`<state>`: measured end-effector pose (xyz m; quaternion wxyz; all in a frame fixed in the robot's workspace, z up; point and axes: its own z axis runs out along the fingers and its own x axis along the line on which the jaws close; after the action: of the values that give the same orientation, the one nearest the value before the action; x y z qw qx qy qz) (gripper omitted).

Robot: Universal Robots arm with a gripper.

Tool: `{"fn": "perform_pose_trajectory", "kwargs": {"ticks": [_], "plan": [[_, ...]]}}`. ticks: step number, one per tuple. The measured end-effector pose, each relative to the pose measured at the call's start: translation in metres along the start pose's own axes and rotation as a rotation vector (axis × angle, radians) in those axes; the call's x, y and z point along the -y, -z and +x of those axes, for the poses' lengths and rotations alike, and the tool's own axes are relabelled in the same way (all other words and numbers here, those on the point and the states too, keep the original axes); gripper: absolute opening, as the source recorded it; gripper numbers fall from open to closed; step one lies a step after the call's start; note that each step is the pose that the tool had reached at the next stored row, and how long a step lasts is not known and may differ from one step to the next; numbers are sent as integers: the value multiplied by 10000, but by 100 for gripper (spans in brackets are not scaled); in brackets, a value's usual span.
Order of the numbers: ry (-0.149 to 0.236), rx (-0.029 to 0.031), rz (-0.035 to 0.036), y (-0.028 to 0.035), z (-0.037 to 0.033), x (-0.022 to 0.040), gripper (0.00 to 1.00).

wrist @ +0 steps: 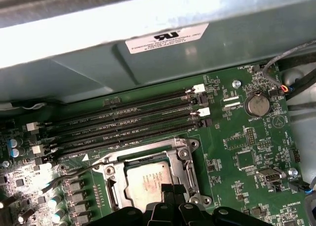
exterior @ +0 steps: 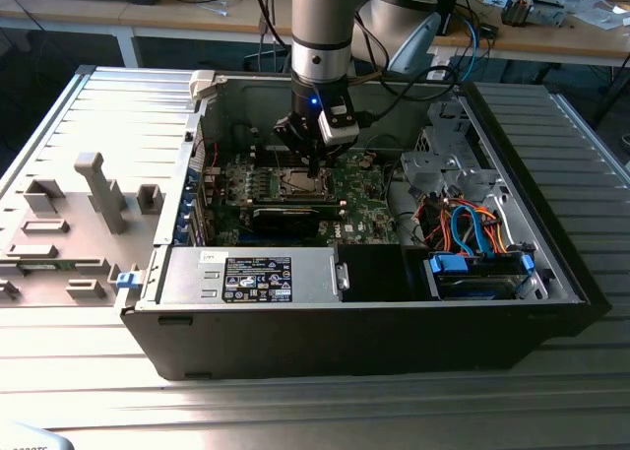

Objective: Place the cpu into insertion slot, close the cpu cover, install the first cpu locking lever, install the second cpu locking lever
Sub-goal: 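Install the first cpu locking lever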

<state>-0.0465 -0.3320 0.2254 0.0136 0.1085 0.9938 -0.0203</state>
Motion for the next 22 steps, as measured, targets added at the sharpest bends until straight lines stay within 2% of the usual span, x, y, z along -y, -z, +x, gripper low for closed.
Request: {"fn": "perform_pose_trajectory", "kwargs": {"ticks": [22], "plan": [[187,7,-6,0,0,0,11]]}}
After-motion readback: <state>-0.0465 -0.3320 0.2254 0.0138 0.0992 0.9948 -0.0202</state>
